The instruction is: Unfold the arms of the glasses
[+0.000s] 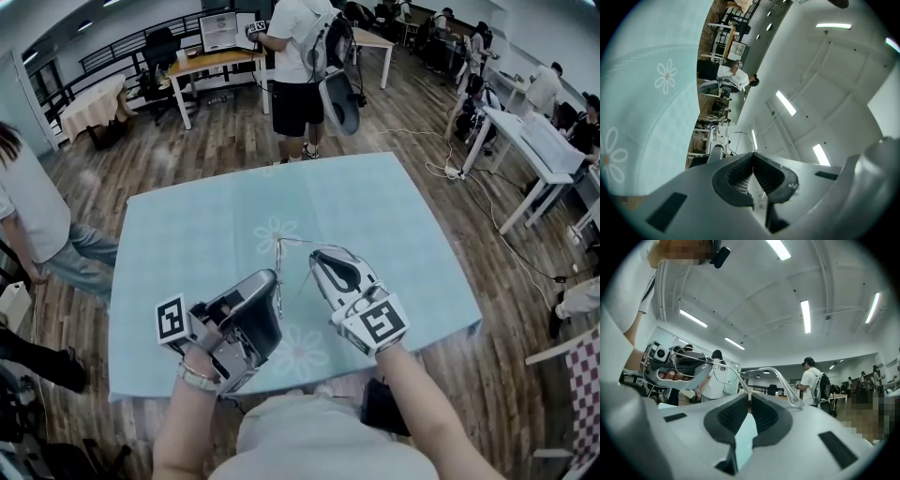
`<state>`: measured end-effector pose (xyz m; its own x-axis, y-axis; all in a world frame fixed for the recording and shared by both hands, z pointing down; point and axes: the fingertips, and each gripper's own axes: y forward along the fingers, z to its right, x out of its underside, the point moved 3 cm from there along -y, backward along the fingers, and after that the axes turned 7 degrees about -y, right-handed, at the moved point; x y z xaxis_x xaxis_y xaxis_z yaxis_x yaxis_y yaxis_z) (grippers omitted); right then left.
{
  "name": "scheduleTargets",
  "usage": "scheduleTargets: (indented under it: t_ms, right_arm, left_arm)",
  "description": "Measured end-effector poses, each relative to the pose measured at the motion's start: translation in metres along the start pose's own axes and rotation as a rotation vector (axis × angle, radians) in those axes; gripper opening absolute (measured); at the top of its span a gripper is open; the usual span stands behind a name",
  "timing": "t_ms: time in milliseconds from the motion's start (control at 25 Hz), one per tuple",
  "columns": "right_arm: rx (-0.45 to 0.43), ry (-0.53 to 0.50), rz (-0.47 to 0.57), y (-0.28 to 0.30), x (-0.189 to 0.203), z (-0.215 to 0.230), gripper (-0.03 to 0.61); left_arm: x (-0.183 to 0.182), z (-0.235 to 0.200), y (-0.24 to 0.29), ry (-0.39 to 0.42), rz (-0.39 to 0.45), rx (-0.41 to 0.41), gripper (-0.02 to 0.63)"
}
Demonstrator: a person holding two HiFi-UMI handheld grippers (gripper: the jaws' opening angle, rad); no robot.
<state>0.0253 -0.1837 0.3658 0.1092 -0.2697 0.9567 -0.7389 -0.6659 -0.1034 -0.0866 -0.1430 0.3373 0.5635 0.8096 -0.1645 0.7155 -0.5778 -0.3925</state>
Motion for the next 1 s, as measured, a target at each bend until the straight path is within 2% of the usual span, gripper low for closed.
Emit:
scheduleTargets:
  t_ms: [320, 1000]
  right_arm:
    - [0.029, 0.041, 0.002, -0.010, 0.006, 0.004, 0.026]
    - [0.063, 0.053, -0.012, -0.032, 0.009, 0.011, 0.026]
  left_arm:
    - [-0.009, -0.001, 0.000, 0.022, 0.023, -0.012, 0.011]
    - [-0.028, -0.001, 0.003, 0.065, 0.071, -0.019, 0.011]
